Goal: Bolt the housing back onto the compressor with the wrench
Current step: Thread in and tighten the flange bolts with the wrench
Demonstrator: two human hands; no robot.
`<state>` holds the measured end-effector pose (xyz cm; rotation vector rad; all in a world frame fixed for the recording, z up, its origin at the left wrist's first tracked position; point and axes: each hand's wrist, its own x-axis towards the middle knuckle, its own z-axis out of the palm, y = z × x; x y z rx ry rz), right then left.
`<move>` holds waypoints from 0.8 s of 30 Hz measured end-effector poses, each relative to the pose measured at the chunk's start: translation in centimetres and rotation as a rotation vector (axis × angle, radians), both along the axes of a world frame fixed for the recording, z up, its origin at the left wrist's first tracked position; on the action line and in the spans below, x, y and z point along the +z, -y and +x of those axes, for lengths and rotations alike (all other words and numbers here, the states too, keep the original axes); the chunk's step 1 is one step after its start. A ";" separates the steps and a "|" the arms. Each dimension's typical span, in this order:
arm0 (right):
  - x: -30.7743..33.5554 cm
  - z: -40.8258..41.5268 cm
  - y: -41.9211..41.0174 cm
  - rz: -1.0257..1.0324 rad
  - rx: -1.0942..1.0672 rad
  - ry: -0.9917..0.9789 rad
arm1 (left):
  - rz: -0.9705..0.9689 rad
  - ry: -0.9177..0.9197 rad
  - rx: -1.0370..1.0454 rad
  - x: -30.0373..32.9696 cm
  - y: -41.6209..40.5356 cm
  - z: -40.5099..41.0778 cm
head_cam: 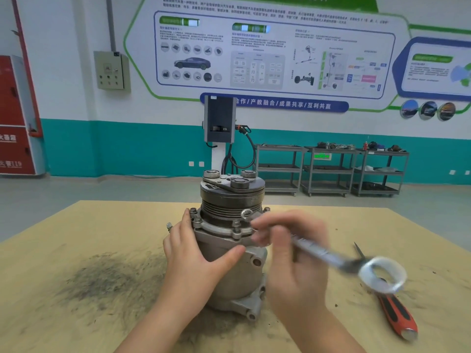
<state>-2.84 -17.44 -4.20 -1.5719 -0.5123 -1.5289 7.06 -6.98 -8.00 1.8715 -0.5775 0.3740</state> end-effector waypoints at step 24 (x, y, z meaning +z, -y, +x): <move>-2.2 1.3 0.0 -0.198 -0.190 -0.010 | 0.028 -0.007 -0.006 0.1 0.0 0.2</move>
